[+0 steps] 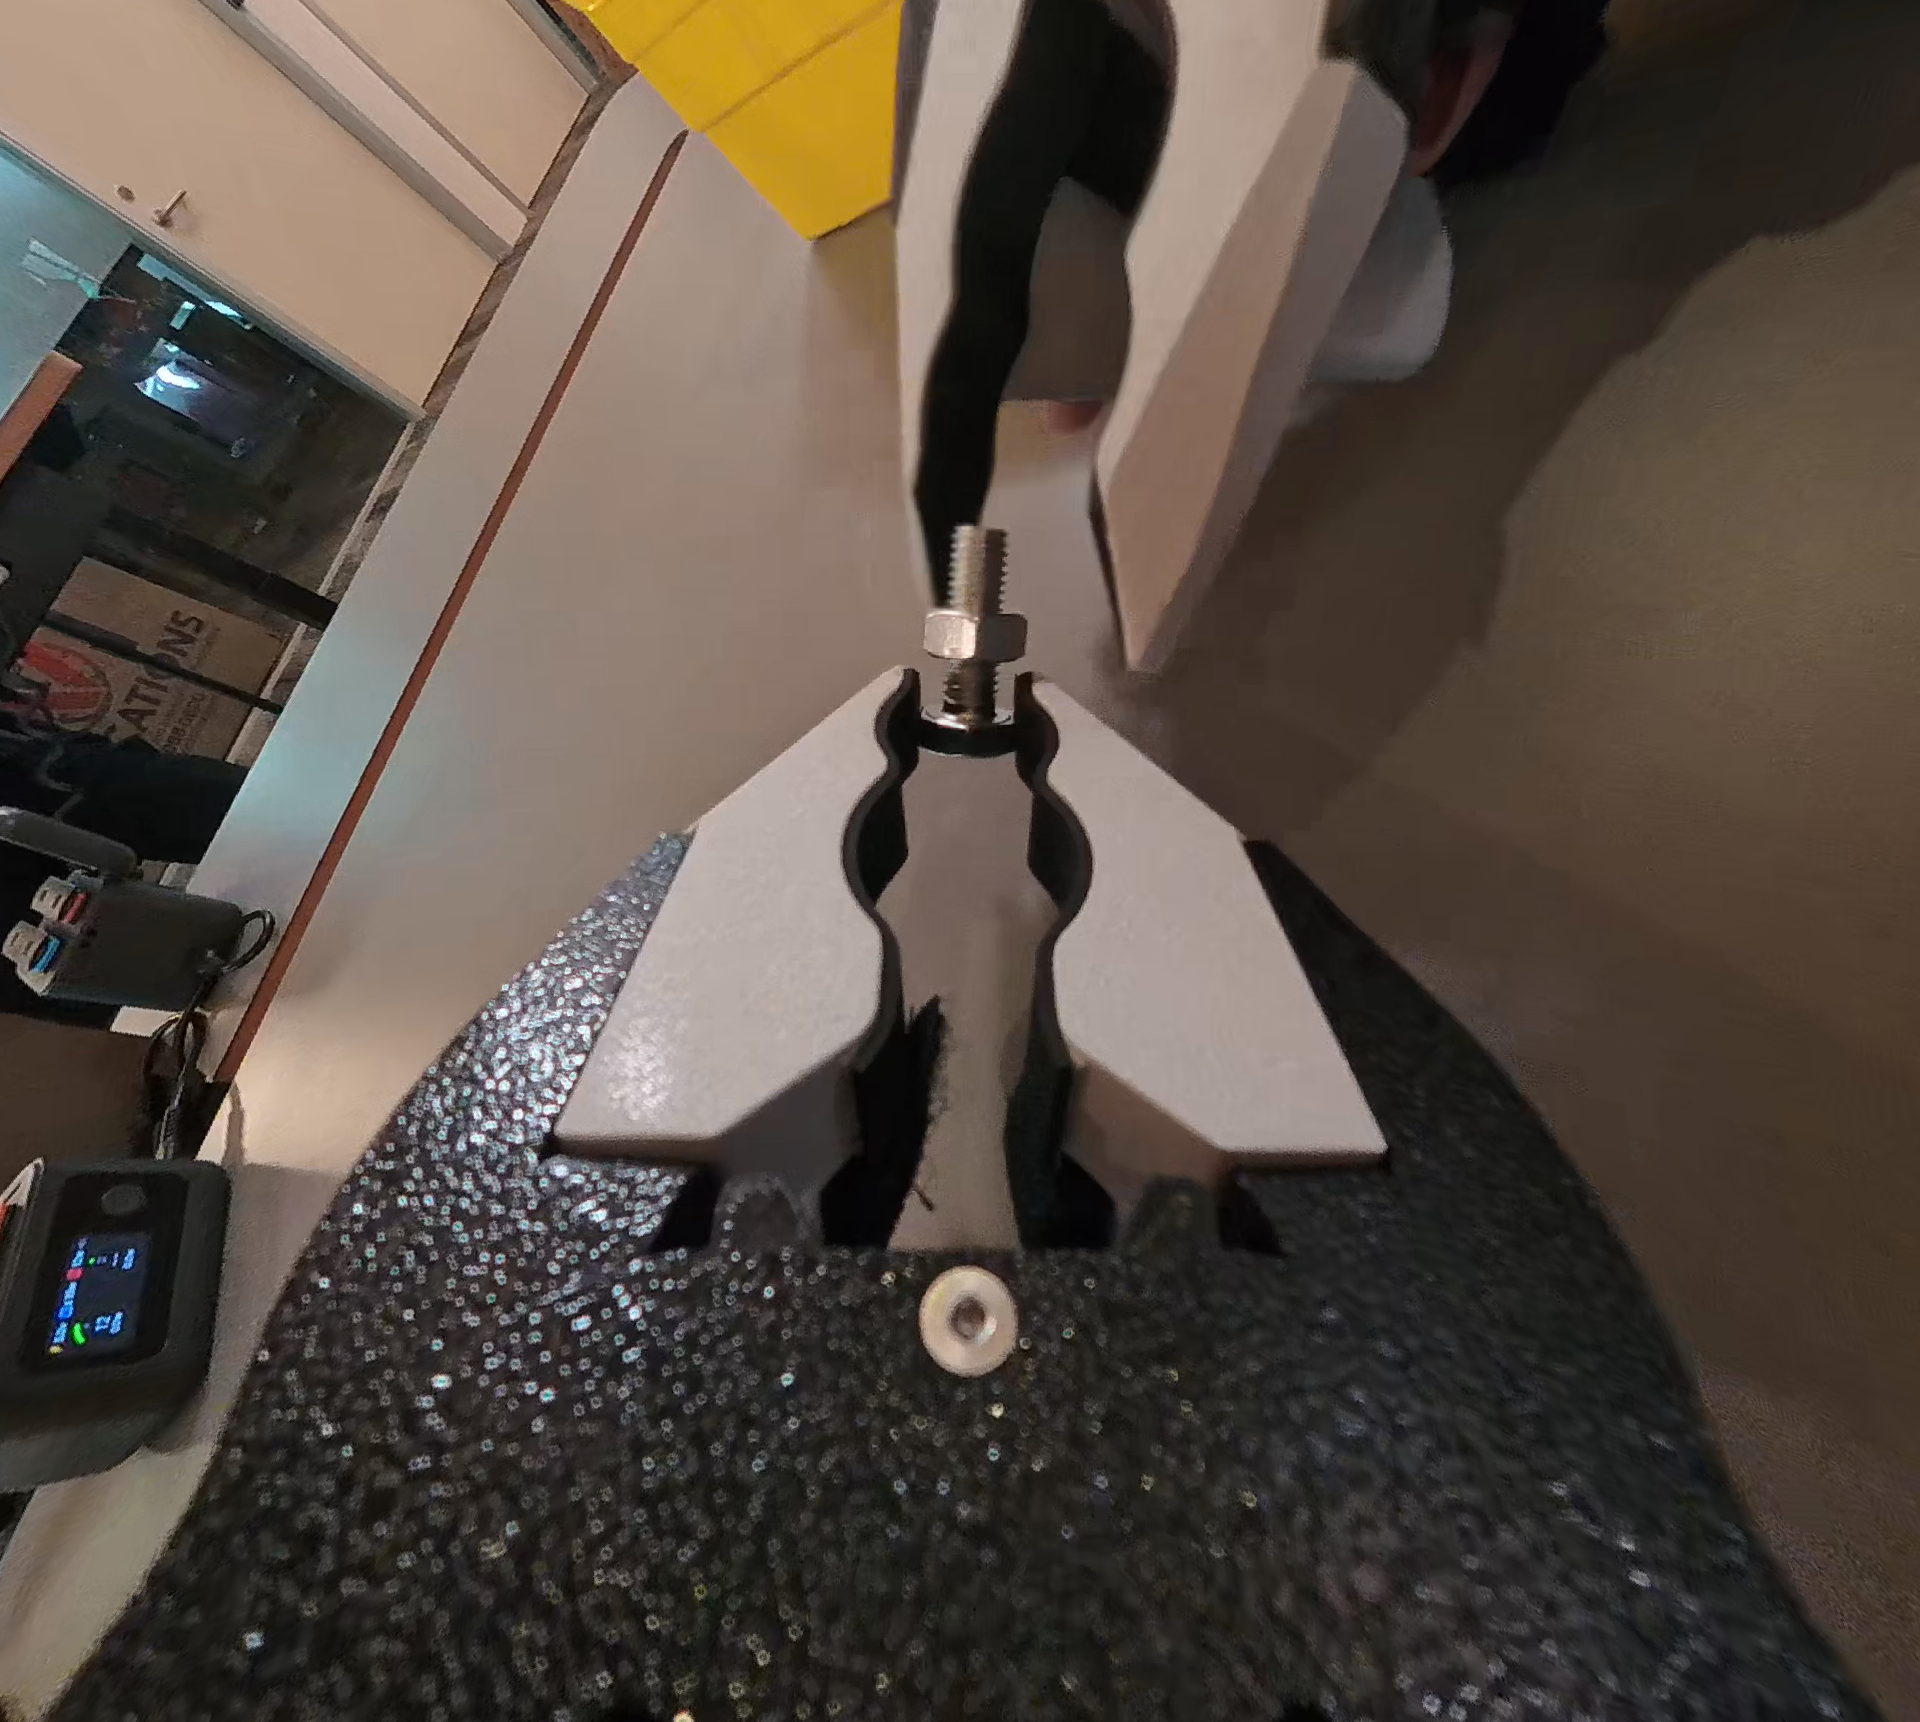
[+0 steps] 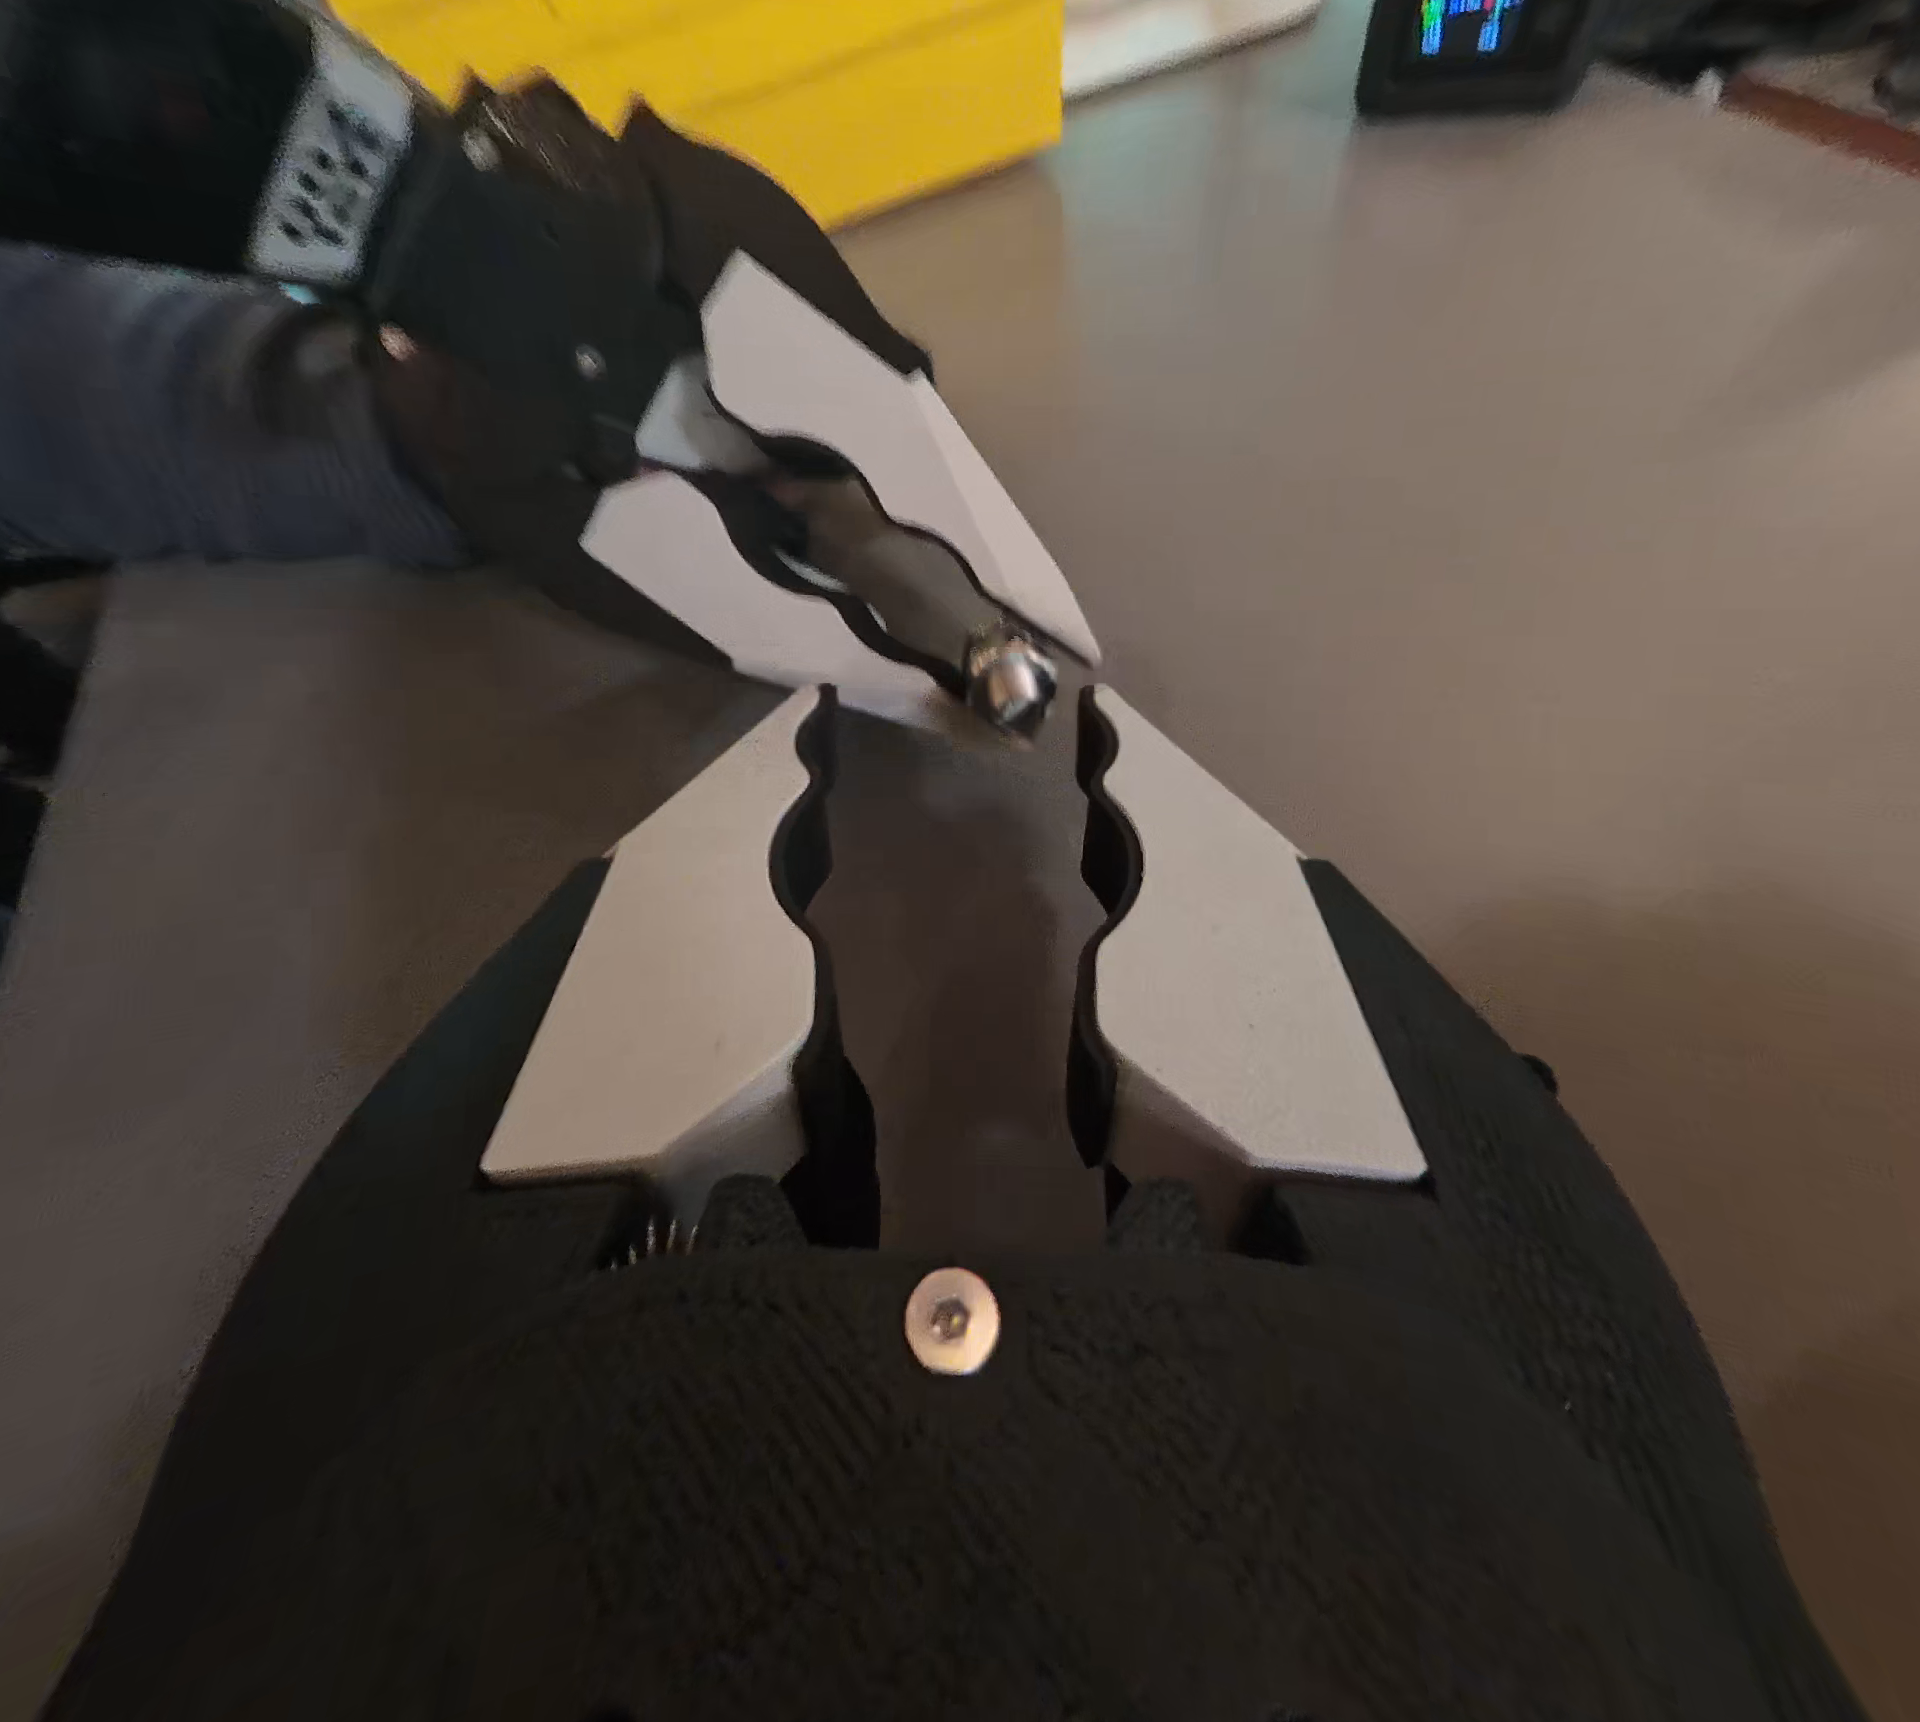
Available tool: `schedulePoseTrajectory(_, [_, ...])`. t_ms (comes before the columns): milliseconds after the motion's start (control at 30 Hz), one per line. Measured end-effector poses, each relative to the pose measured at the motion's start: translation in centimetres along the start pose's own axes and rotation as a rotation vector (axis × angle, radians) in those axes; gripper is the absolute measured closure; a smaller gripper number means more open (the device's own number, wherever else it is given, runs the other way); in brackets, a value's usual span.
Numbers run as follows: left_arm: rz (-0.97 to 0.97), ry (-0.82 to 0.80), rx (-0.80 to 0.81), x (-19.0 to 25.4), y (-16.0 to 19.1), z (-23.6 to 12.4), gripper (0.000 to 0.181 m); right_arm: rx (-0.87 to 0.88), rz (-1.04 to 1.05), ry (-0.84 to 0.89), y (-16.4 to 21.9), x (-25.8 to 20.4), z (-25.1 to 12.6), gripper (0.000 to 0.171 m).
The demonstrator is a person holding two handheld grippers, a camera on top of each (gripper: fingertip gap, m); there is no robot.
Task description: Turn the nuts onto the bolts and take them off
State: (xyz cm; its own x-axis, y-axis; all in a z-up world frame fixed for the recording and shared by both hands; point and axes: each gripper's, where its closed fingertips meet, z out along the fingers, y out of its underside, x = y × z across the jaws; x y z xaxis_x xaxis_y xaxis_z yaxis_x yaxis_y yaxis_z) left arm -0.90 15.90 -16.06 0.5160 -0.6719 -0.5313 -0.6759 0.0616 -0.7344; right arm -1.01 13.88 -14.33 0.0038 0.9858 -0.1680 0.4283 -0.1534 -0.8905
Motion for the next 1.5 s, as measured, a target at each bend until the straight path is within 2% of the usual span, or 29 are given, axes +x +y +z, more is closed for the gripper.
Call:
schedulePoseTrajectory(100, [-0.004, 0.002, -0.003, 0.0, 0.0, 0.0, 0.165, -0.062, 0.023, -0.045, 0.9, -0.8, 0.5, 0.124])
schedulePoseTrajectory(267, [0.012, -0.007, -0.001, 0.1, 0.0, 0.0, 0.165, 0.022, -0.204, 0.048, -0.8, -1.0, 0.7, 0.121])
schedulePoseTrajectory(367, [0.005, -0.007, -0.004, 0.0, 0.1, 0.0, 0.165, -0.005, -0.101, 0.045, -0.3, -0.2, 0.2, 0.127])
schedulePoseTrajectory(467, [0.005, -0.006, -0.004, 0.0, 0.1, 0.0, 0.165, -0.07, 0.002, -0.003, 0.9, 0.0, 0.2, 0.123])
schedulePoseTrajectory(633, [0.005, -0.007, -0.006, 0.1, 0.1, 0.0, 0.165, 0.101, -0.203, 0.001, -2.3, -2.3, 0.5, 0.121])
schedulePoseTrajectory(733, [0.003, -0.007, -0.007, 0.1, 0.1, 0.0, 0.165, -0.011, -0.133, 0.073, -0.8, -0.3, 0.1, 0.121])
schedulePoseTrajectory(867, [0.005, -0.008, -0.007, 0.1, 0.1, 0.1, 0.165, -0.072, -0.048, 0.023, 0.4, -0.4, 0.3, 0.121])
schedulePoseTrajectory(933, [0.008, -0.009, -0.006, 0.1, 0.1, 0.1, 0.165, -0.039, -0.11, 0.043, -0.3, -0.7, 0.7, 0.114])
schedulePoseTrajectory(1033, [0.005, -0.009, -0.008, 0.1, 0.1, 0.1, 0.165, 0.106, -0.235, 0.029, -2.7, -2.3, 0.6, 0.117])
schedulePoseTrajectory(1133, [0.005, -0.009, -0.008, 0.1, 0.1, 0.1, 0.165, -0.002, -0.133, 0.082, -1.0, -0.2, 0.3, 0.12])
schedulePoseTrajectory(1267, [0.002, -0.007, -0.01, 0.1, 0.1, 0.1, 0.165, -0.124, -0.034, 0.067, 1.4, 0.6, 0.4, 0.119])
schedulePoseTrajectory(1300, [0.0, -0.007, -0.011, 0.1, 0.1, 0.1, 0.165, -0.102, -0.051, 0.048, 1.0, 0.0, 0.7, 0.12])
schedulePoseTrajectory(1367, [0.0, -0.008, -0.012, 0.1, 0.1, 0.1, 0.165, -0.019, -0.125, 0.044, -0.6, -1.0, 1.3, 0.109])
schedulePoseTrajectory(1500, [0.0, -0.013, -0.013, 0.0, 0.1, 0.1, 0.165, 0.031, -0.208, 0.064, -1.8, -1.5, 1.1, 0.113])
